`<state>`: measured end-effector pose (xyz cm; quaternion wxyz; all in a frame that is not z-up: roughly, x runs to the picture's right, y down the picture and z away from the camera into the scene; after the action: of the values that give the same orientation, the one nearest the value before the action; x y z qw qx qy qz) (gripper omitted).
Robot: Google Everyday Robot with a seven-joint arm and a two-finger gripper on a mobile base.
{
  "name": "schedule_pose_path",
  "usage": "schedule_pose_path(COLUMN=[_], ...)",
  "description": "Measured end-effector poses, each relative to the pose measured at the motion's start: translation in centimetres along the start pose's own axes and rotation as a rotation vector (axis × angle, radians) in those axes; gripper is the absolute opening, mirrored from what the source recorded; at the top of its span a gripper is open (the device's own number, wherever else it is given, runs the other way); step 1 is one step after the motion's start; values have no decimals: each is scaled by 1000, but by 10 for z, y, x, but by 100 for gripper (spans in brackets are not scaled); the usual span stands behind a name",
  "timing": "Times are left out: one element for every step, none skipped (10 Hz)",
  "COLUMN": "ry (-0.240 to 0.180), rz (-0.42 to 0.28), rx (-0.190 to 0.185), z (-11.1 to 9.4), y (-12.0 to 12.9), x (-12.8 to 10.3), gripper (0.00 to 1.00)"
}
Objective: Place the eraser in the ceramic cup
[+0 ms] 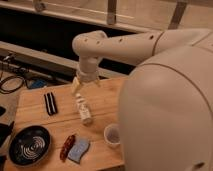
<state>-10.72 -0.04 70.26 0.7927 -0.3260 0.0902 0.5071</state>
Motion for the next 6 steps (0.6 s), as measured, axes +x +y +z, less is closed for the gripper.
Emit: schedule_pose_path(ry=[-2, -7, -18, -34, -55, -91], rz=[0, -7, -19, -35, -48, -58], rx=[-2, 10, 27, 37, 47, 52], z=[1, 0, -1, 1, 3, 6], y=[3, 1, -1, 1, 3, 3], x=[-4, -6, -11, -22, -38, -63], gripper=[80, 80, 80, 80, 80, 80])
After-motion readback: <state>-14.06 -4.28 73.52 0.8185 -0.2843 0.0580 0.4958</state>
